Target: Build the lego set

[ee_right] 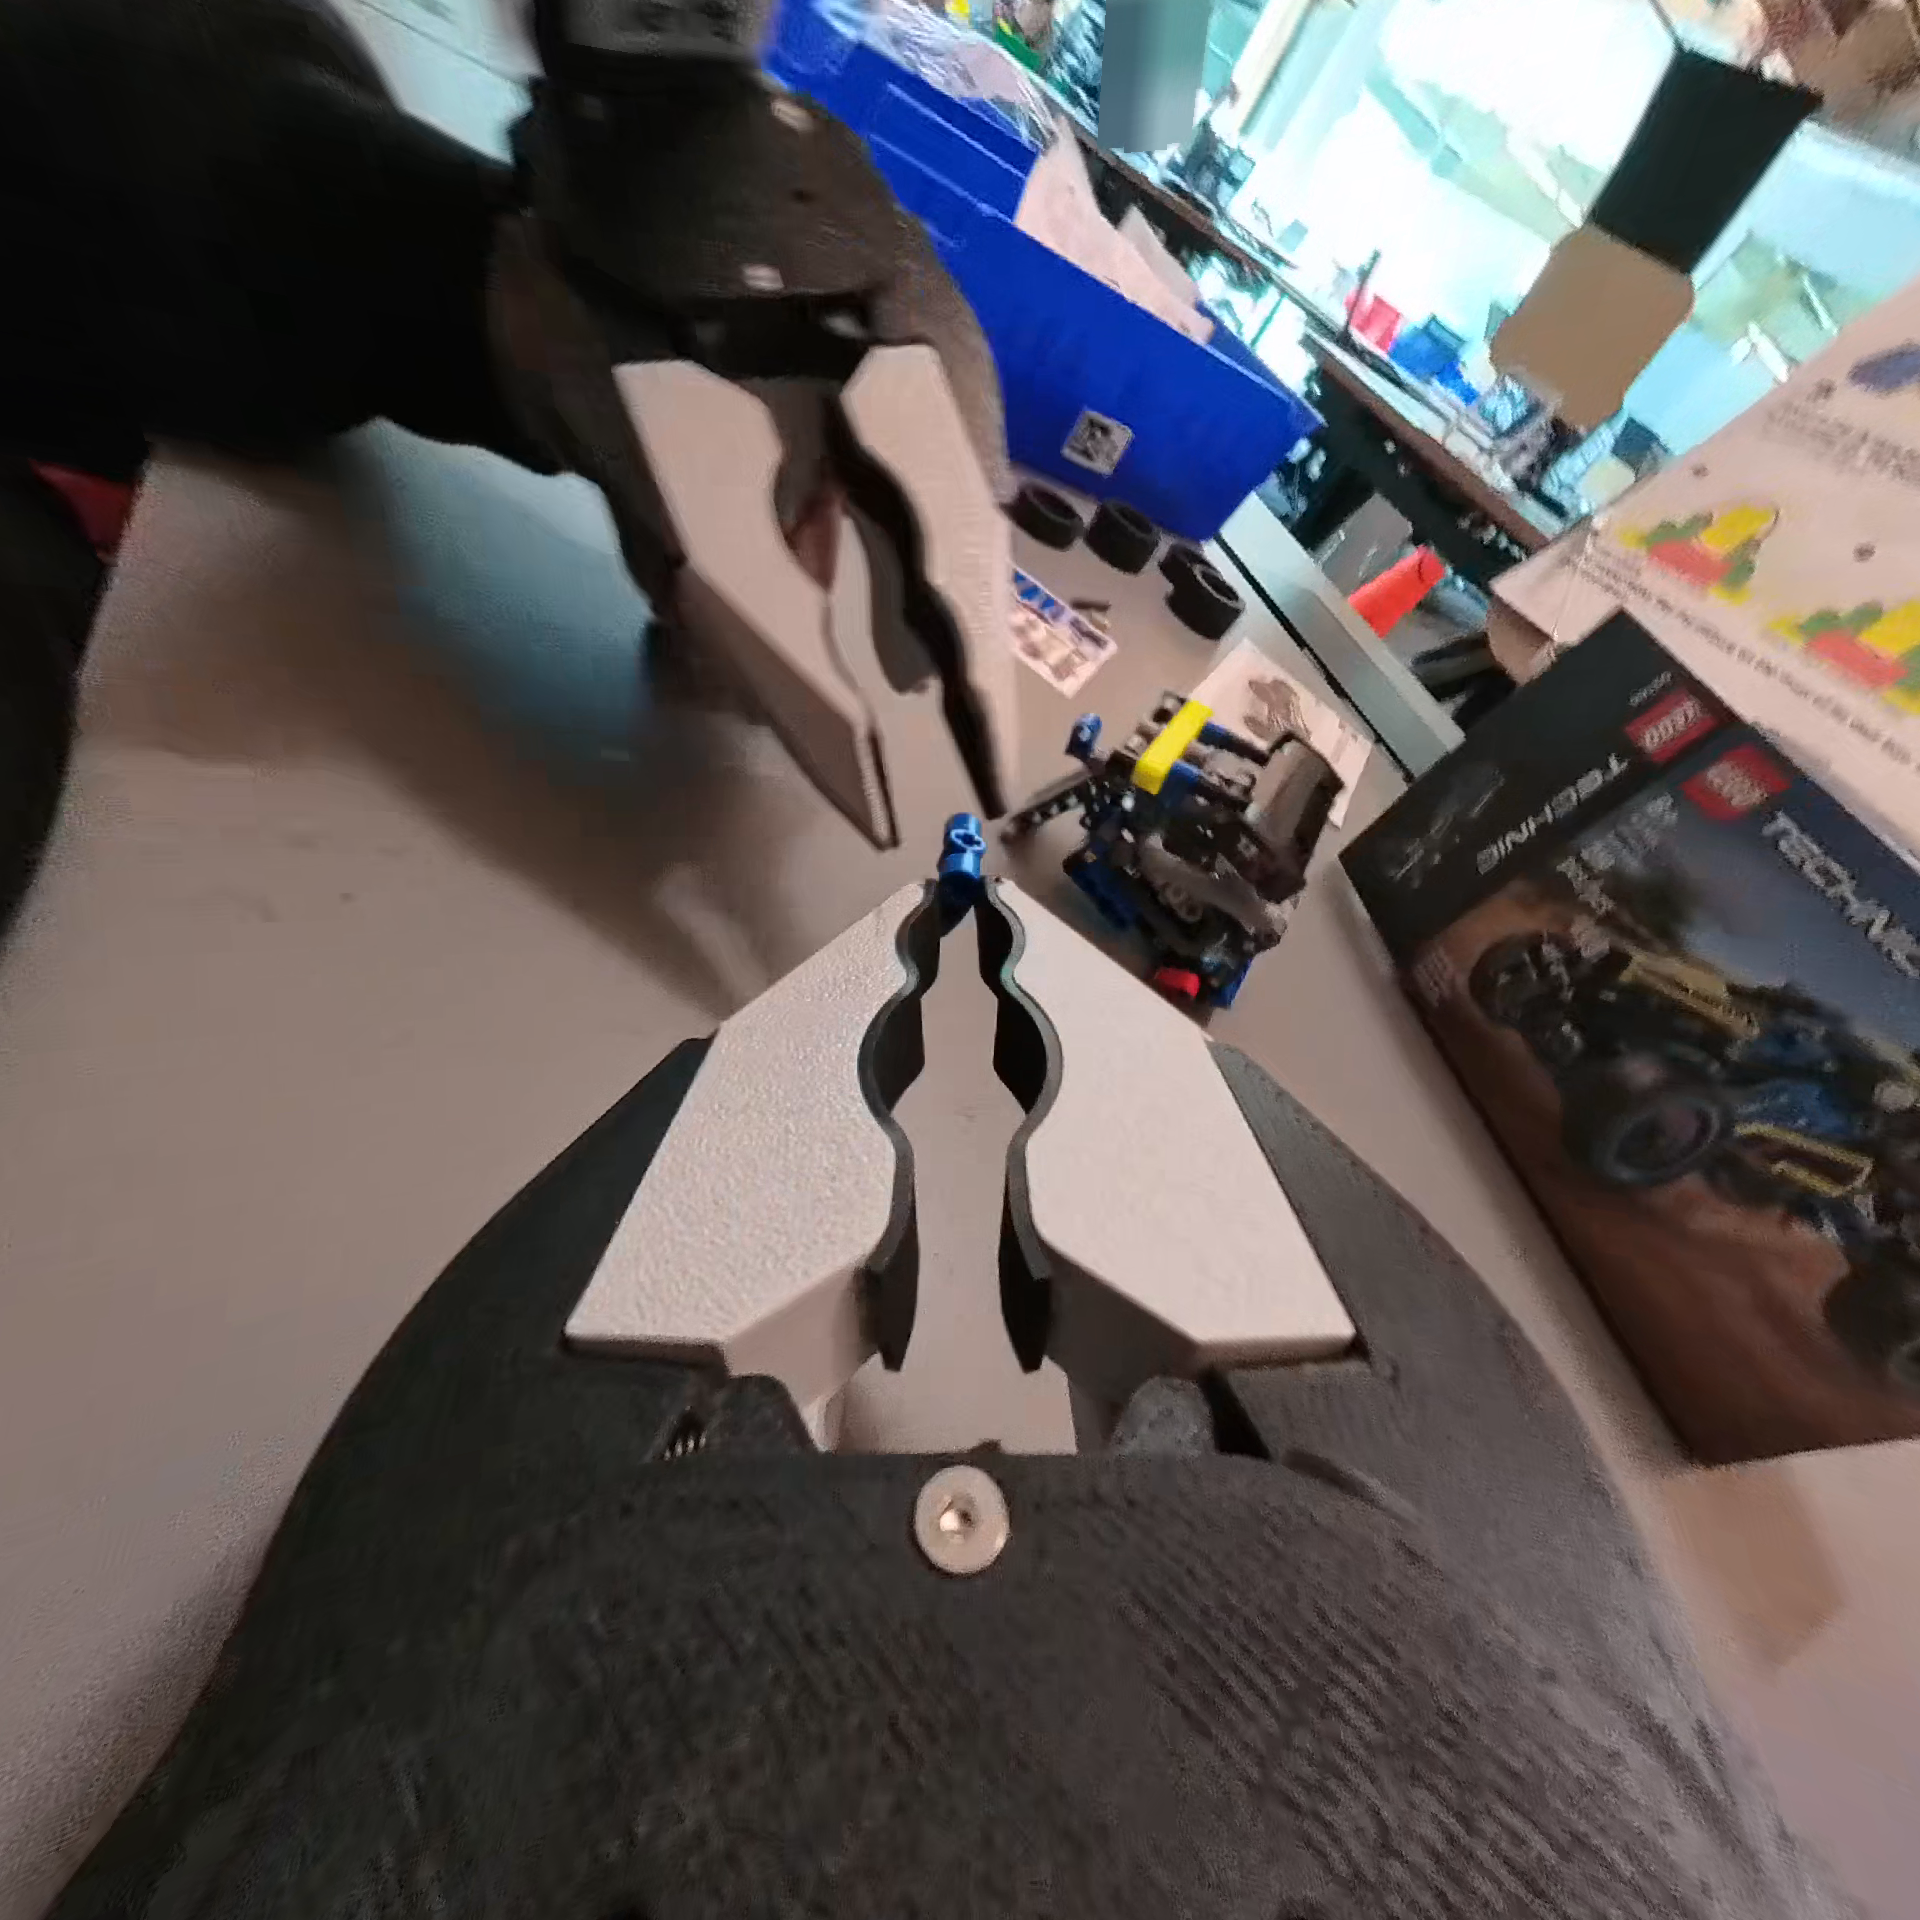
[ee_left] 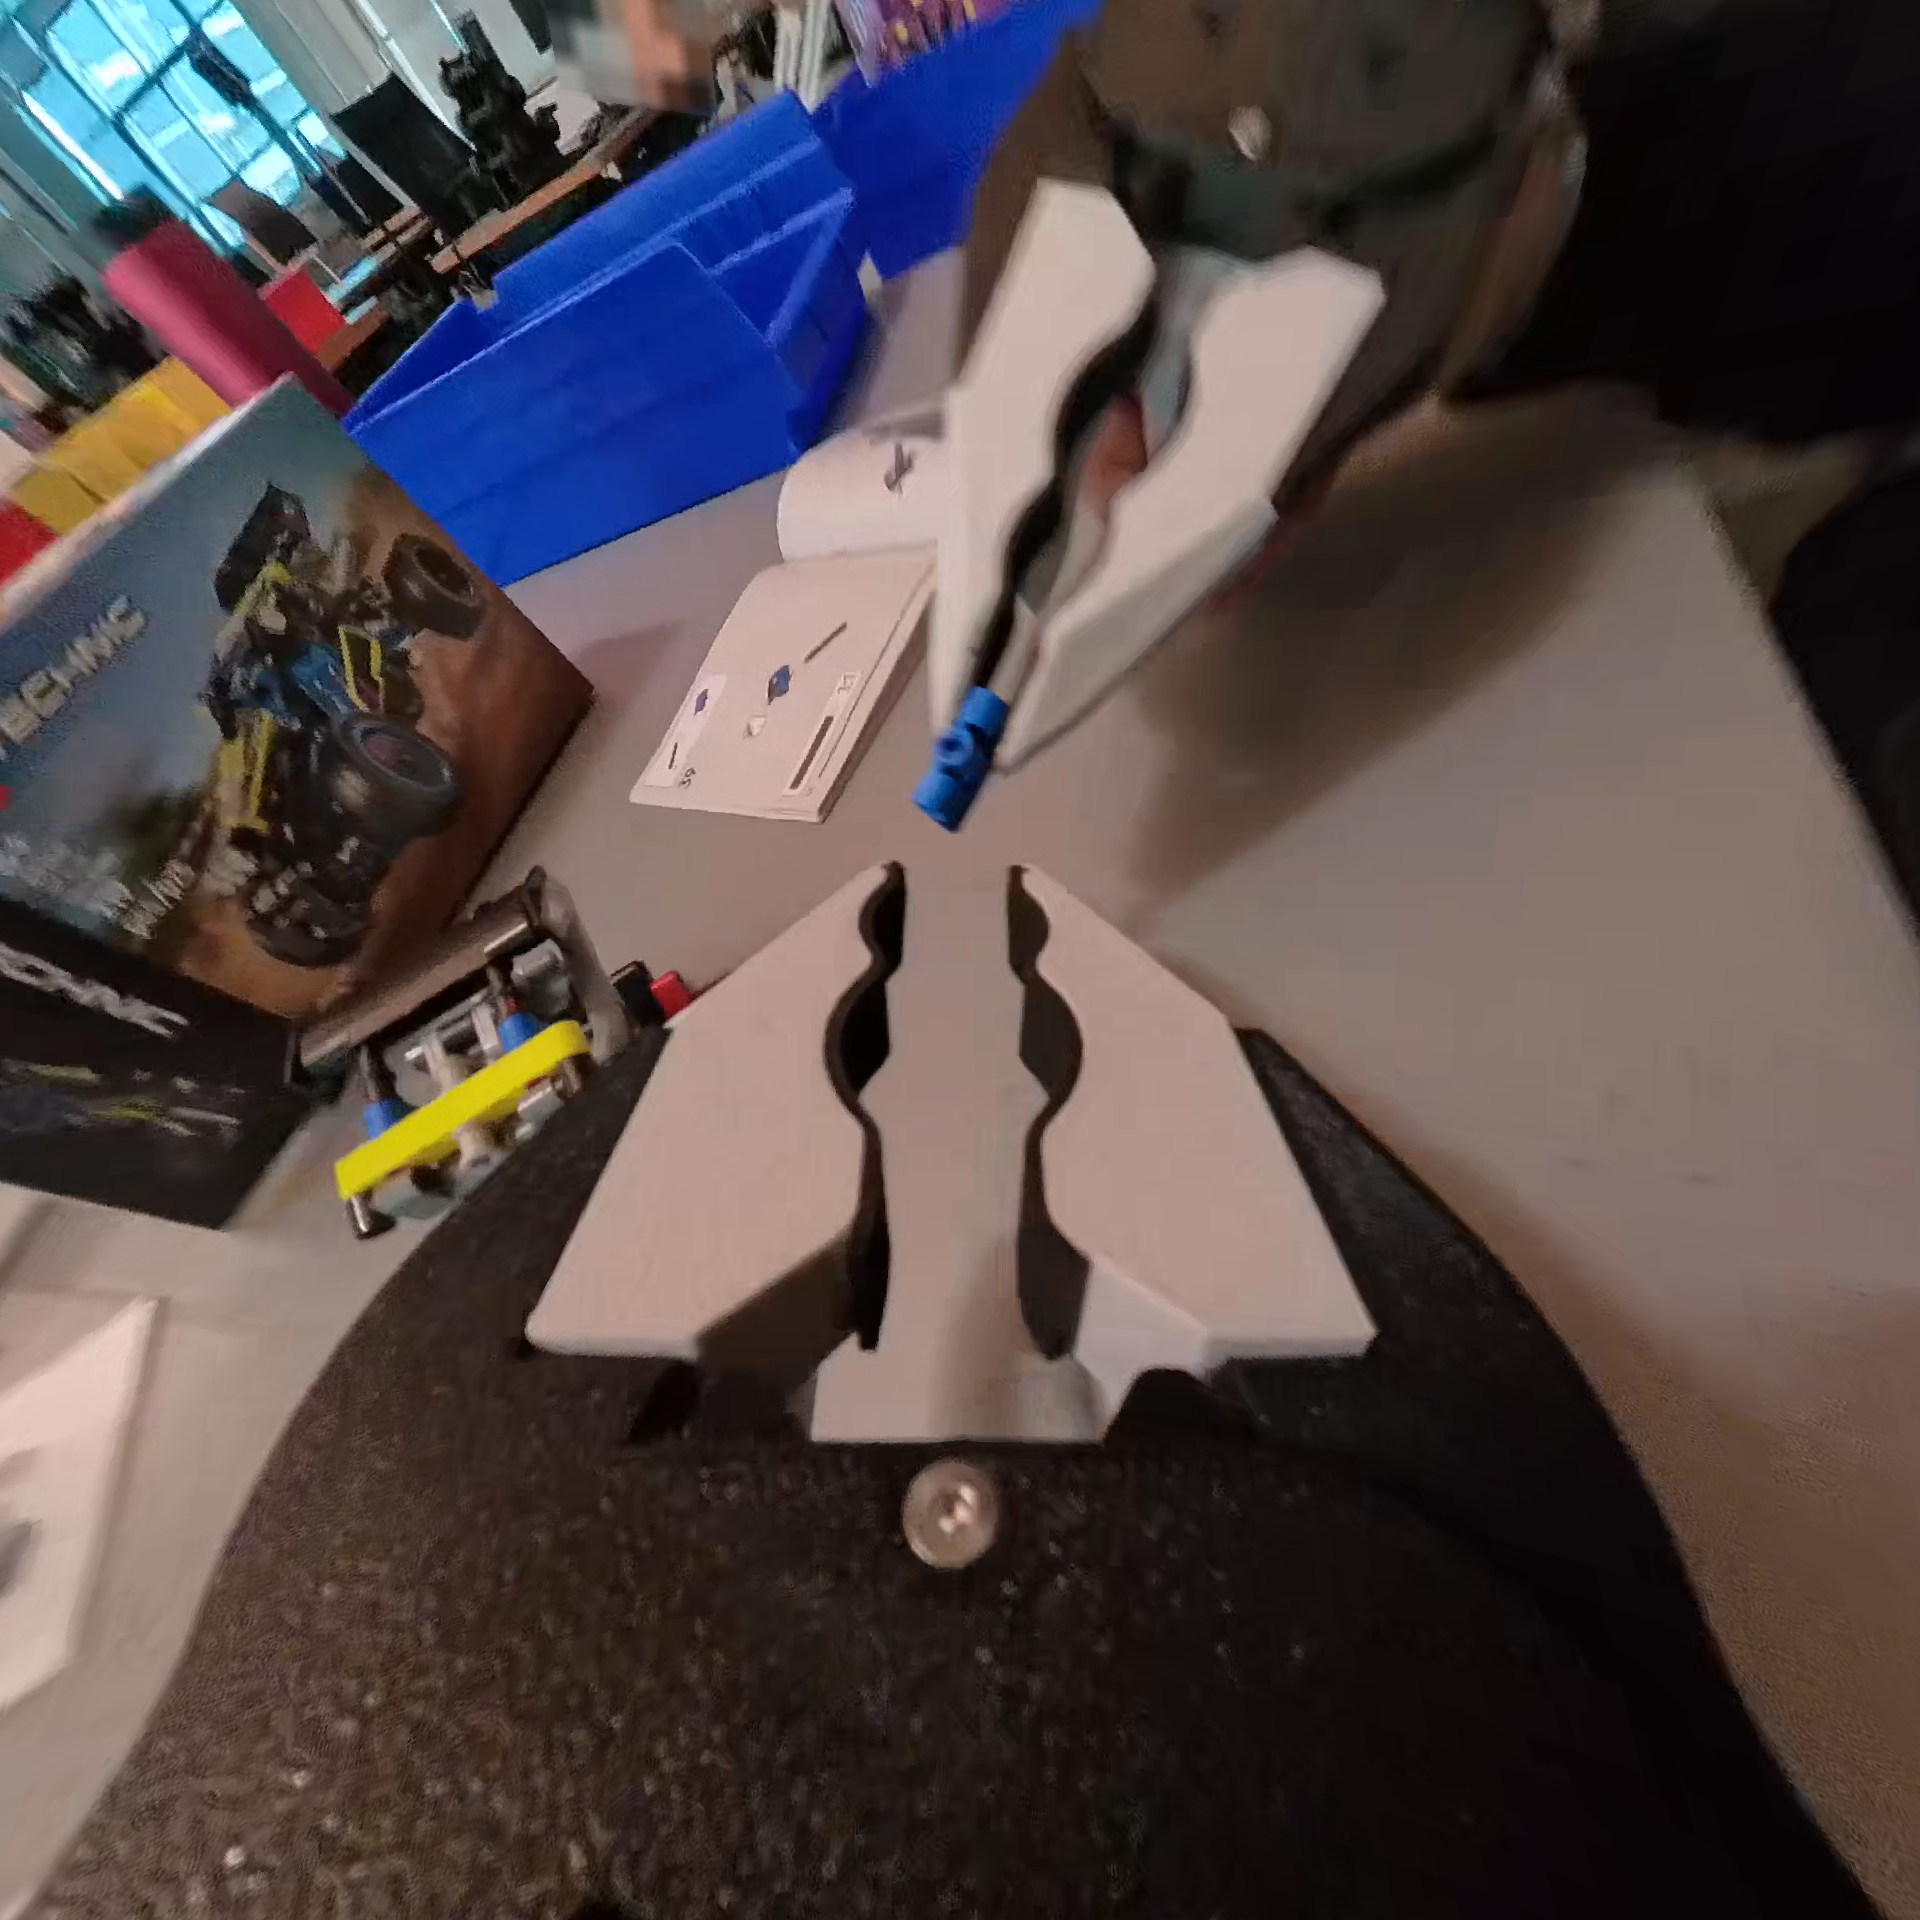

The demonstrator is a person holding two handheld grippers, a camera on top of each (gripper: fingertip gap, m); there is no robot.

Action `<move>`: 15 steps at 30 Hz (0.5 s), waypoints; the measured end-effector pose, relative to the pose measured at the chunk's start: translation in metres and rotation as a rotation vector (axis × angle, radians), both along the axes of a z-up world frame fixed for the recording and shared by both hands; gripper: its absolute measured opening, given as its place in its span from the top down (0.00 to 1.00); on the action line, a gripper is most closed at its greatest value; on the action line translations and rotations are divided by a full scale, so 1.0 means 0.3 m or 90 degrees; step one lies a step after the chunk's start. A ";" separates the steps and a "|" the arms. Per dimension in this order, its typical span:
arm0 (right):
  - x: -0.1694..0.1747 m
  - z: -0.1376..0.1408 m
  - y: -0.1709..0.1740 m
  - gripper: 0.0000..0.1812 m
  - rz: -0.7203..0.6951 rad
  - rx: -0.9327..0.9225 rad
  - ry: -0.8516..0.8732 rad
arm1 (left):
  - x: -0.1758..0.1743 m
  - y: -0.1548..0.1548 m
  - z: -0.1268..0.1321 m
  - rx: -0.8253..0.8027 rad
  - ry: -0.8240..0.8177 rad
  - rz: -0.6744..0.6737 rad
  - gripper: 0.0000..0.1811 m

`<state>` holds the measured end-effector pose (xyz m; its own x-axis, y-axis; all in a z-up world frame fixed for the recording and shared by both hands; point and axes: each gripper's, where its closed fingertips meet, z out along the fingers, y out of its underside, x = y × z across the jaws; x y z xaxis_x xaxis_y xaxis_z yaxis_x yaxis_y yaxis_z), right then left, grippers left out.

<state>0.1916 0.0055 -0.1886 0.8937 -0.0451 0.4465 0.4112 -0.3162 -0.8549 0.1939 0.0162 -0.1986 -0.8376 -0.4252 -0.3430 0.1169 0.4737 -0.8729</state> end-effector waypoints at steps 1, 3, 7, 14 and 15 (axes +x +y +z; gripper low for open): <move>-0.010 0.013 0.004 0.97 0.012 0.015 -0.005 | -0.002 0.006 0.017 -0.038 0.034 -0.008 0.89; -0.038 0.049 0.014 0.97 0.044 0.055 -0.001 | -0.018 0.011 0.047 -0.092 0.082 -0.041 0.89; -0.083 0.082 0.031 0.97 0.100 0.090 0.008 | -0.066 -0.006 0.091 -0.161 0.136 -0.117 0.90; -0.095 0.089 0.042 0.97 0.116 0.097 0.004 | -0.085 0.004 0.138 -0.234 0.173 -0.149 0.95; -0.097 0.091 0.043 0.97 0.119 0.099 0.003 | -0.087 0.005 0.138 -0.233 0.174 -0.152 0.91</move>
<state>0.1624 0.0185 -0.1612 0.8948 0.0529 0.4433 0.4464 -0.1000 -0.8892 0.1678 0.0177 -0.1573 -0.9643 -0.2624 0.0369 -0.0705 0.1195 -0.9903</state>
